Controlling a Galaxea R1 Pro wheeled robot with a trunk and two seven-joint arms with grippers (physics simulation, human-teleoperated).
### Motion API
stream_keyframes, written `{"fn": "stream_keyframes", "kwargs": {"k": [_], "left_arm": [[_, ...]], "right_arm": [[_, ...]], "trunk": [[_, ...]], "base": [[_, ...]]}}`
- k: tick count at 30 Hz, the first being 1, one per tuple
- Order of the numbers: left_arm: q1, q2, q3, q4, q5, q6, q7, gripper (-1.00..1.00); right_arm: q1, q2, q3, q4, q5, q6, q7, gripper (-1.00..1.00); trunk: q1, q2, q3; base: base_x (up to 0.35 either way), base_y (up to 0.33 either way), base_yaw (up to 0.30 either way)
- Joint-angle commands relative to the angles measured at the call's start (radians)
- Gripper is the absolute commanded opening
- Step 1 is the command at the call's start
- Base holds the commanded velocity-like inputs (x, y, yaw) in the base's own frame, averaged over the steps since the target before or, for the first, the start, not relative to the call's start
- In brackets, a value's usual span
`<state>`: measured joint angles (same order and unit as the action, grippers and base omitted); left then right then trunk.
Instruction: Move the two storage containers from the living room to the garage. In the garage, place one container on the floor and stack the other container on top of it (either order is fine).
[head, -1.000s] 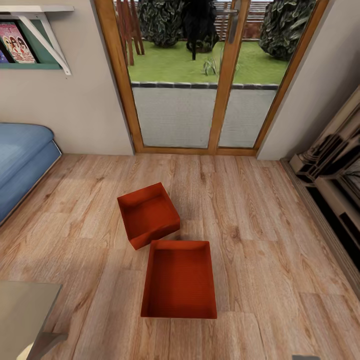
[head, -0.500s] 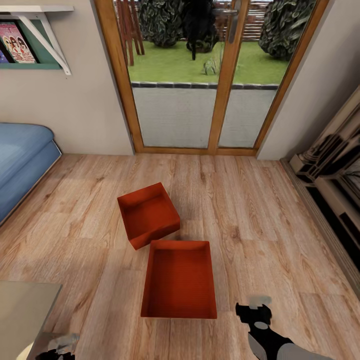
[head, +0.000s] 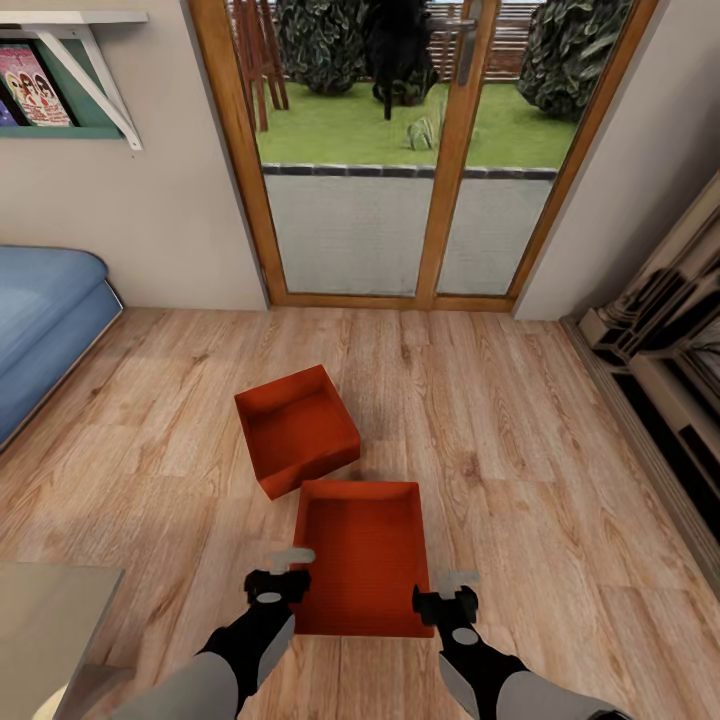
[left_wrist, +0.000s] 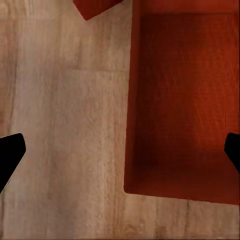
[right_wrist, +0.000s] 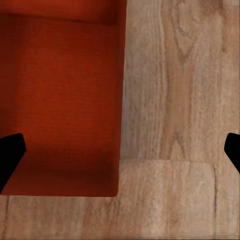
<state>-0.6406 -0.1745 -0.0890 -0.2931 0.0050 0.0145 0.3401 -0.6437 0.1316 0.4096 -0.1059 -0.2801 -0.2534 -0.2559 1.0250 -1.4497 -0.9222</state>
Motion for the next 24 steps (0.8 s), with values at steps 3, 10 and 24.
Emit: {"fn": "stream_keyframes", "kwargs": {"k": [3,10,24], "left_arm": [[-0.001,0.0,-0.009,0.019,-0.002,0.002,-0.057,1.0],[-0.001,0.0,-0.009,0.017,-0.004,-0.003,-0.102,1.0],[-0.001,0.0,-0.008,0.03,0.002,-0.011,-0.122,1.0]], "right_arm": [[-0.001,0.0,0.006,0.009,-0.012,-0.003,-0.003,1.0],[0.009,-0.004,0.005,0.017,-0.013,-0.007,-0.002,1.0],[0.011,-0.006,0.004,0.018,-0.013,-0.046,0.014,1.0]], "trunk": [[0.0,0.0,-0.001],[0.0,0.0,-0.001],[0.0,0.0,-0.001]], "base": [[0.0,0.0,0.0],[0.0,0.0,0.0],[0.0,0.0,0.0]]}}
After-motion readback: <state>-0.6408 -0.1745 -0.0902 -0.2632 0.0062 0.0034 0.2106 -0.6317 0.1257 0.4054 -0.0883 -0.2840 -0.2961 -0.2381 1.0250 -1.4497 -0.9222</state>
